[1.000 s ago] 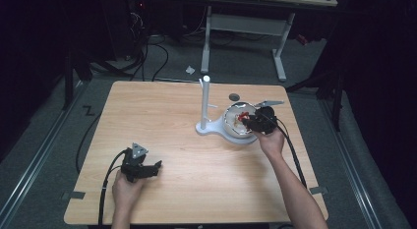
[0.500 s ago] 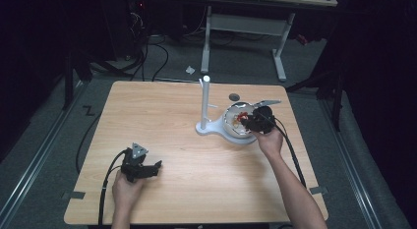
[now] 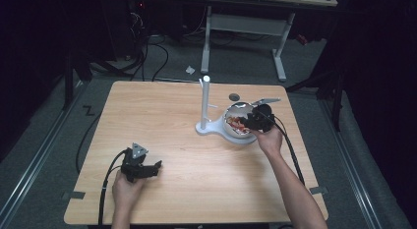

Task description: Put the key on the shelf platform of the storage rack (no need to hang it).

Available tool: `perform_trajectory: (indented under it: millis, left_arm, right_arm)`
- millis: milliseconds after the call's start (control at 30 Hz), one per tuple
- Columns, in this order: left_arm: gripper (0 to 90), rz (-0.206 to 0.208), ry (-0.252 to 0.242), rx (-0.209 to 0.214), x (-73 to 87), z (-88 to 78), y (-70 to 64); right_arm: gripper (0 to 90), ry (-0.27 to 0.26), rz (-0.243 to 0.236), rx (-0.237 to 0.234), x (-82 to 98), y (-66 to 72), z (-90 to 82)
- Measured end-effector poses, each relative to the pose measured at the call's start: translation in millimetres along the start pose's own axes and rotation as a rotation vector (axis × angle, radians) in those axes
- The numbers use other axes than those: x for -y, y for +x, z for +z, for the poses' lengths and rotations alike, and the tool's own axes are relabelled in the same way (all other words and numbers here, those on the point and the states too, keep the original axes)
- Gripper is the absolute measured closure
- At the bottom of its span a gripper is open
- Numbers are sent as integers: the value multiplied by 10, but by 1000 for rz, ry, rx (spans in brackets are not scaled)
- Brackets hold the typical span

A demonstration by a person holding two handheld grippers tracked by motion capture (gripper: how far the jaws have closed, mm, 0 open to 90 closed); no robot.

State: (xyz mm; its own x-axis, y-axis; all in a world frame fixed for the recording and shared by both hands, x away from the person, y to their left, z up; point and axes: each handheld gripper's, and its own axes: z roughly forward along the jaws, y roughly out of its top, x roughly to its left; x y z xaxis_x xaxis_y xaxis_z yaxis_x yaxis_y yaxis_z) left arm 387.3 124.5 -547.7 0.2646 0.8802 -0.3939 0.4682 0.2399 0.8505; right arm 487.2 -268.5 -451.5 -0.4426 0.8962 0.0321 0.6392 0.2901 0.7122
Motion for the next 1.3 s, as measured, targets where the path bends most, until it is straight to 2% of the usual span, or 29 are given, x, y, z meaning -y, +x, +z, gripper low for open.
perform_trajectory:
  millis: [233, 300, 500, 667, 800, 1300]
  left_arm:
    - [204, 0, 0, 0, 0, 0, 0]
    - [204, 0, 0, 0, 0, 0, 0]
    - [204, 1, 0, 0, 0, 0, 0]
    - [204, 1, 1, 0, 0, 0, 0]
    - [204, 0, 0, 0, 0, 0, 0]
    - [204, 1, 0, 0, 0, 0, 0]
  right_arm:
    - [533, -30, 11, -2, 33, -64, -148]
    - [522, -39, 2, -1, 35, -72, -198]
    - [498, -66, -1, 7, 14, -67, -317]
    - [504, -71, -4, -6, 17, -72, -380]
    - [517, -79, -18, 4, 19, -65, -435]
    - [506, -133, -14, -23, 66, -66, -669]
